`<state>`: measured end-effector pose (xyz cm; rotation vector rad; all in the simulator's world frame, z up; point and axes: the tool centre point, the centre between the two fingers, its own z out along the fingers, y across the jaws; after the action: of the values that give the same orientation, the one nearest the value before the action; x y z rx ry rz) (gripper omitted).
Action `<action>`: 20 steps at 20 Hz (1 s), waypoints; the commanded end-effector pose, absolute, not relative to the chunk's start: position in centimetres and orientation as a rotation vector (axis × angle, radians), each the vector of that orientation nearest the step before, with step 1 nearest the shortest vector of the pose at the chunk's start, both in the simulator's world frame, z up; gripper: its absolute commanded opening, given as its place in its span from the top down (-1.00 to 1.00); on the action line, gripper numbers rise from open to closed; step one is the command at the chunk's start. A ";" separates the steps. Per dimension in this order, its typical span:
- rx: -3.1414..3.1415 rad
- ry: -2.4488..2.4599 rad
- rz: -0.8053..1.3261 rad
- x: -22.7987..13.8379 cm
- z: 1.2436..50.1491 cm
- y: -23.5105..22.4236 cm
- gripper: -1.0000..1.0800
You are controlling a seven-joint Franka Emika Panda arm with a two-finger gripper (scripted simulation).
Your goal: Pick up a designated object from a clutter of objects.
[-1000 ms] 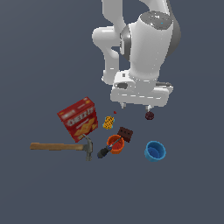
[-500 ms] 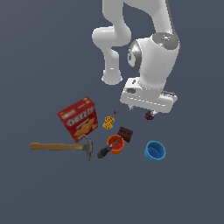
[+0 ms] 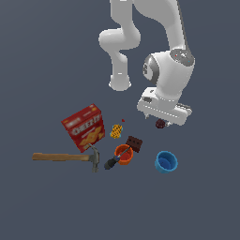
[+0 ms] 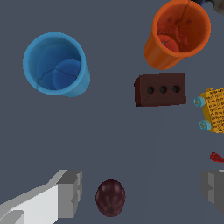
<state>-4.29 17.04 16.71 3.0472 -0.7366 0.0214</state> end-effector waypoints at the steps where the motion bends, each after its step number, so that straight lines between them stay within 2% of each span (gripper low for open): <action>1: 3.032 -0.798 0.021 -5.1 15.7 17.9 -0.92; 20: 2.899 -1.206 0.006 -11.5 9.1 23.2 -0.92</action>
<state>-11.03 22.93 9.45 2.9089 -1.1798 0.0070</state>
